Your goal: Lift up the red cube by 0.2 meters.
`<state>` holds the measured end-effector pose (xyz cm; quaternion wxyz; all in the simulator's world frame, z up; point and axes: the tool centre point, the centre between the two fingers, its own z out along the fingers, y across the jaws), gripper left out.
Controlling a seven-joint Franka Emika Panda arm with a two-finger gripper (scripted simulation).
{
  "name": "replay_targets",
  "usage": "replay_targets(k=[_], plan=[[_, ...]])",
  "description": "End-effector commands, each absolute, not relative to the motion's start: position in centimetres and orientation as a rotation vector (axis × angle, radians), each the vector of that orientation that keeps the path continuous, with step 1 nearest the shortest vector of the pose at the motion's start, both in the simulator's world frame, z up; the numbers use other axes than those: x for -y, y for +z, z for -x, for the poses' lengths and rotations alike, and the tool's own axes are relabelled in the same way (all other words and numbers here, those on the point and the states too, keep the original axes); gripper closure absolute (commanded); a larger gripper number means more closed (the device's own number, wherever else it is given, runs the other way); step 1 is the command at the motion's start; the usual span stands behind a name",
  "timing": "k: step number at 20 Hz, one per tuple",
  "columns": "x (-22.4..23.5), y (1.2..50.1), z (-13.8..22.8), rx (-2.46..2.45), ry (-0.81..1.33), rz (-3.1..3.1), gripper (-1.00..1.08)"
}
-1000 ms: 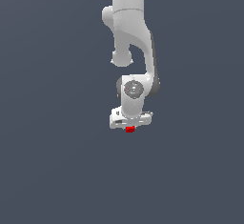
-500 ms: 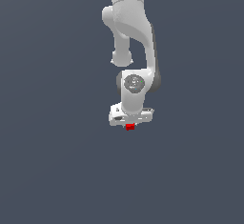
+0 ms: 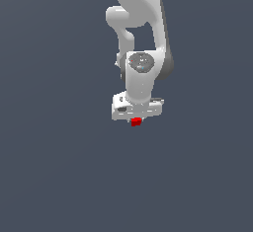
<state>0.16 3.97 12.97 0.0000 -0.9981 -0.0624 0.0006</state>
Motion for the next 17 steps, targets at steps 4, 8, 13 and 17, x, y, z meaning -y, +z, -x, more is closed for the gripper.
replay_targets(k=[4,8,13,17], plan=[[-4.0,18.2,-0.1,0.197,0.0,3.135,1.08],[-4.0,20.8,-0.2,0.197,0.0,3.135,1.08],[-4.0,22.6,-0.3,0.197,0.0,3.135,1.08],[-4.0,23.0,-0.4,0.197,0.0,3.135,1.08]])
